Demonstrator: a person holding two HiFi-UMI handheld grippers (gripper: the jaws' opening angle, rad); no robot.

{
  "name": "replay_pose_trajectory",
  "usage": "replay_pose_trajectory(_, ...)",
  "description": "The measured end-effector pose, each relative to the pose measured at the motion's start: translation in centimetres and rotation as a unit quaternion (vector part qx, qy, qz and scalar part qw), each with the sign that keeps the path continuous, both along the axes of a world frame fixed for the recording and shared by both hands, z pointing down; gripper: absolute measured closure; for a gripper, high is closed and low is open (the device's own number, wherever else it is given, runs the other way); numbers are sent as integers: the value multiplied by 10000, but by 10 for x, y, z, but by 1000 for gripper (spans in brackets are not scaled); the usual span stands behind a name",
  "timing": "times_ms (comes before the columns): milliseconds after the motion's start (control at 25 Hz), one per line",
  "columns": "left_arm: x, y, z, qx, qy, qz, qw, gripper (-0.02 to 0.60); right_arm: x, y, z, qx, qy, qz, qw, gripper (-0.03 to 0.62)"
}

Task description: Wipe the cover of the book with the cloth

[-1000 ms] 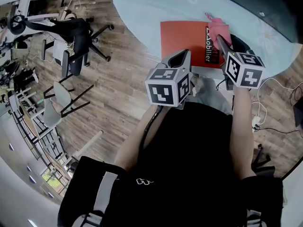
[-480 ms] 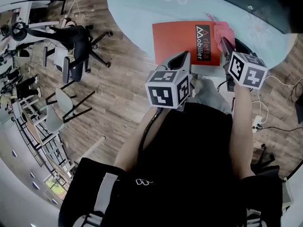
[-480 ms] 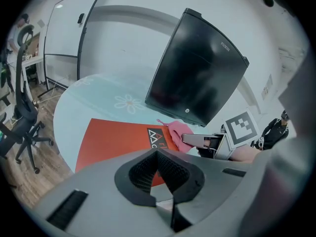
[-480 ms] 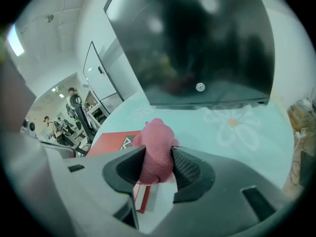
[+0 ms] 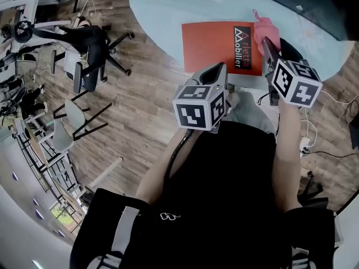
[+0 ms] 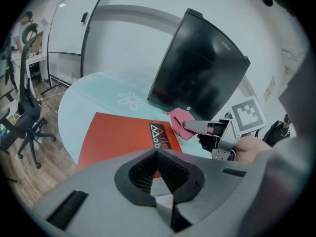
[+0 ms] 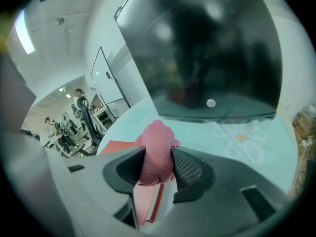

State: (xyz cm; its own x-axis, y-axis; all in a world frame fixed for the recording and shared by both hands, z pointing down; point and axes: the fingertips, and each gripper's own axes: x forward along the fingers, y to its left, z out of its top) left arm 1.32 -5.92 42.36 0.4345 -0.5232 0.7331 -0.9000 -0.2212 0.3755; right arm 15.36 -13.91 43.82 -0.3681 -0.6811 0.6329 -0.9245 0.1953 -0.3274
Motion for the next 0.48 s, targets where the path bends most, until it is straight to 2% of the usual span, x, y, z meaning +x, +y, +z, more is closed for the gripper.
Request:
replay_pose_trajectory(200,-29,-3,-1,2,-34,-382,9993,571,-65,-7,-9,55,-228,-707,9972,431)
replay_pose_trajectory(480,-79,5,8,-158,-120,-945,9953,571,-152,1,-5,-51,-415,-1641,9856,431)
